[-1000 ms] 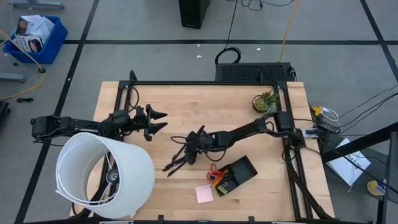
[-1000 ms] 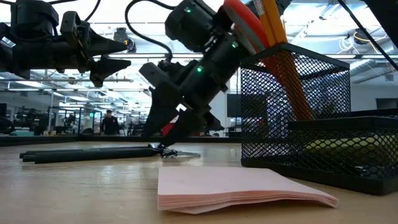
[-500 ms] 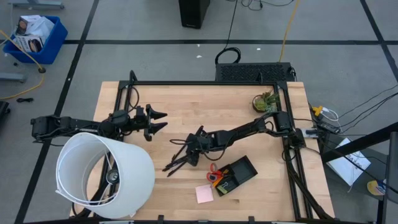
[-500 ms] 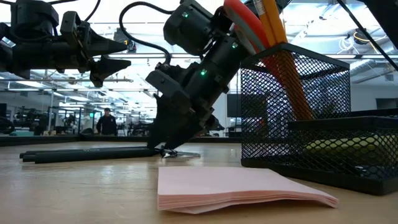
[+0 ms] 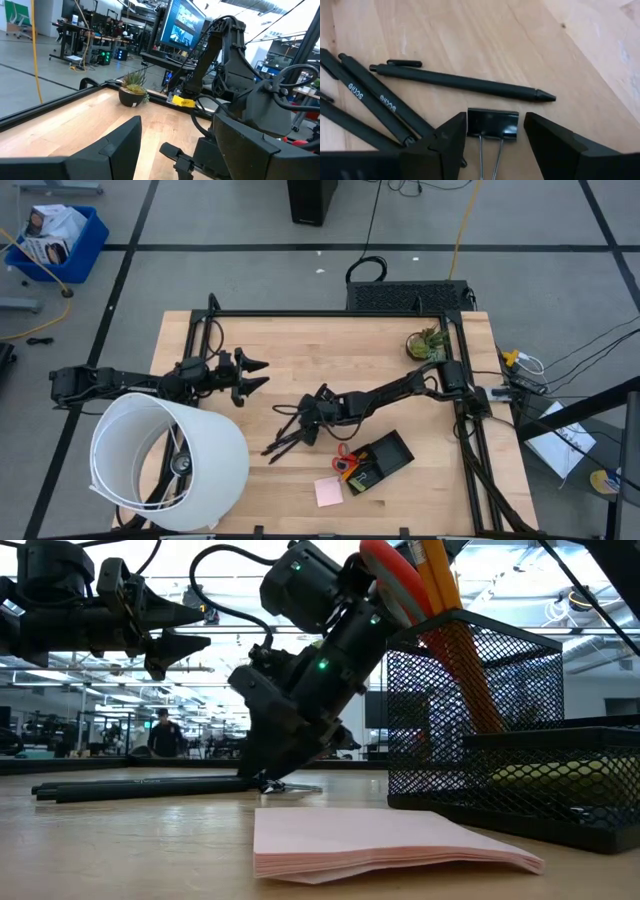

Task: Pick and place office supplies into organizer
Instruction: Put the black binder clip into the black desk organizer

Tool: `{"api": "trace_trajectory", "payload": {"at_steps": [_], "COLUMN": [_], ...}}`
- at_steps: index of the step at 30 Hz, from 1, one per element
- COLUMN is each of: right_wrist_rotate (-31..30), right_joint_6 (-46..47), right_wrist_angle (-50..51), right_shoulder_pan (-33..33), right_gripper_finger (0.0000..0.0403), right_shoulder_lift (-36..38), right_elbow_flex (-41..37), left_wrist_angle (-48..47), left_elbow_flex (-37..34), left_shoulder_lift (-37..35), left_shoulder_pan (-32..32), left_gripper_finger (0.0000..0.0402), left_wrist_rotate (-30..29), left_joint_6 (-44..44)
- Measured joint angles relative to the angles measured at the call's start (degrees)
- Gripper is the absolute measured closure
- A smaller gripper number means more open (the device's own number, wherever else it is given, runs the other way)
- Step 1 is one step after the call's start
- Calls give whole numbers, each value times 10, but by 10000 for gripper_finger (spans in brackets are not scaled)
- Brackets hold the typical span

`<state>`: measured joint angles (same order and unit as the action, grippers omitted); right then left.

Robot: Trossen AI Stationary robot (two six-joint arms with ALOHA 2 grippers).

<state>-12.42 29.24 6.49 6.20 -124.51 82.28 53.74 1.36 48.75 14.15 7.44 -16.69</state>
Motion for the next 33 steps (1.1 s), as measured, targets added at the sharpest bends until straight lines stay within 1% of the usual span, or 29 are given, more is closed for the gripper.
{"api": "trace_trajectory", "payload": {"at_steps": [4, 8, 23, 28, 33], "right_wrist_rotate": [2, -10, -32, -41, -38], "right_joint_6": [2, -32, -45, -44, -45], "right_wrist_angle": [-10, -16, -23, -23, -12], "right_shoulder_pan": [0, 3, 5, 7, 9], "right_gripper_finger": [211, 218, 254, 253, 250], "right_shoulder_lift": [-1, -2, -21, -20, 0], "right_elbow_flex": [0, -1, 0, -1, -3], "left_wrist_angle": [0, 0, 0, 0, 0], "left_elbow_flex": [0, 0, 0, 0, 0], "left_shoulder_lift": [0, 0, 0, 0, 0], "left_shoulder_pan": [0, 0, 0, 0, 0], "left_gripper_finger": [149, 149, 149, 149, 149], "left_wrist_rotate": [0, 0, 0, 0, 0], "left_joint_6": [0, 0, 0, 0, 0]}}
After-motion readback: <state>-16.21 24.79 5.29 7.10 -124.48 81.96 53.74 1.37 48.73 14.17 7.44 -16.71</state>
